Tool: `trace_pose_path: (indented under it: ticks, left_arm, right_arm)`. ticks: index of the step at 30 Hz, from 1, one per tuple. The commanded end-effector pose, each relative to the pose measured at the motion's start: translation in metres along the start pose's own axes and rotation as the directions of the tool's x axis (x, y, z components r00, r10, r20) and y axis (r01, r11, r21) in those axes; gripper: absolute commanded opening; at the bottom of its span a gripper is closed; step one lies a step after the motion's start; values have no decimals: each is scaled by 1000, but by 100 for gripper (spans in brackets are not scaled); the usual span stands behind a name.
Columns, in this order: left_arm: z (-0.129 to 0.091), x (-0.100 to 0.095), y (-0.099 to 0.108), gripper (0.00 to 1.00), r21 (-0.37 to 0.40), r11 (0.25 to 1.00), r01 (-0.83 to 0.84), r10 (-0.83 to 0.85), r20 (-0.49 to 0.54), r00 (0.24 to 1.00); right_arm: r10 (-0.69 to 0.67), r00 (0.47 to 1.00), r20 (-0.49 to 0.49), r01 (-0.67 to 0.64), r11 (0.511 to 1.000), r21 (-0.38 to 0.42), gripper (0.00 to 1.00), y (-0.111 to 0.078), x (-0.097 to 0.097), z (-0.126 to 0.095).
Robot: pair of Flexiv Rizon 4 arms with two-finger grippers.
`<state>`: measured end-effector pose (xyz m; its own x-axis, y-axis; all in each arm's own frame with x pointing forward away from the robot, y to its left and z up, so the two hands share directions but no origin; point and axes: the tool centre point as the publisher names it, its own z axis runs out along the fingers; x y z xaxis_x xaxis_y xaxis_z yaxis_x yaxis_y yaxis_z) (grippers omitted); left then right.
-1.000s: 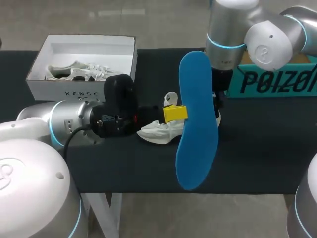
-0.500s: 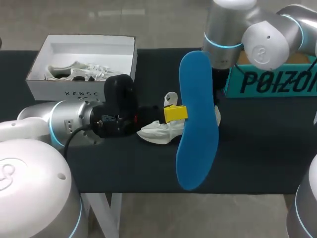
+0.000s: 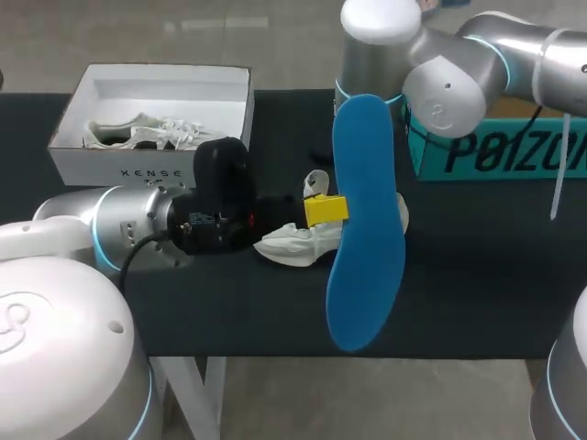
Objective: Take the shoe out of the shoebox, open the shoe tongue, remove and reinsert the insole, then place the shoe into the shoebox
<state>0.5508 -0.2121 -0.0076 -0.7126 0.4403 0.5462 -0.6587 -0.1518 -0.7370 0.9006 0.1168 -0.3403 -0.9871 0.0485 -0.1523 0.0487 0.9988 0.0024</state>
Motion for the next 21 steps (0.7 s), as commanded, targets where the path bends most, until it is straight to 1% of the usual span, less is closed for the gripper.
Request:
trace_pose_path:
  ticks: [1,6,8,9,10,11,12,13,14,18,21]
  left_arm:
    - [1,0,0,0,2,1000,-1,1,0,1000]
    - [1,0,0,0,2,1000,-1,1,0,1000]
    - [1,0,0,0,2,1000,-1,1,0,1000]
    - [1,0,0,0,2,1000,-1,1,0,1000]
    - [1,0,0,0,2,1000,-1,1,0,1000]
    - [1,0,0,0,2,1000,-1,1,0,1000]
    - [1,0,0,0,2,1000,-1,1,0,1000]
    - [1,0,0,0,2,1000,-1,1,0,1000]
    - [1,0,0,0,2,1000,-1,1,0,1000]
    - [1,0,0,0,2,1000,-1,1,0,1000]
    - [1,0,0,0,2,1000,-1,1,0,1000]
  right_arm:
    - [-7,1000,-16,7,1000,10,100,9,-6,22]
    - [-10,999,-37,11,1000,9,100,16,-7,38]
    - [-11,998,-55,11,1000,11,88,18,-7,45]
    - [-13,998,-59,14,1000,8,85,18,-6,49]
    - [-12,997,-70,13,1000,10,75,18,-5,52]
    - [-8,997,-77,9,1000,8,44,17,-4,53]
    - [-6,997,-81,6,1000,1,31,16,-3,53]
    - [-5,997,-81,5,1000,2,7,14,-3,52]
    - [-3,997,-82,4,1000,2,0,12,-2,51]
    - [-8,996,-85,7,1000,-16,0,9,-3,42]
    - [-14,996,-94,11,999,-32,0,6,-6,40]
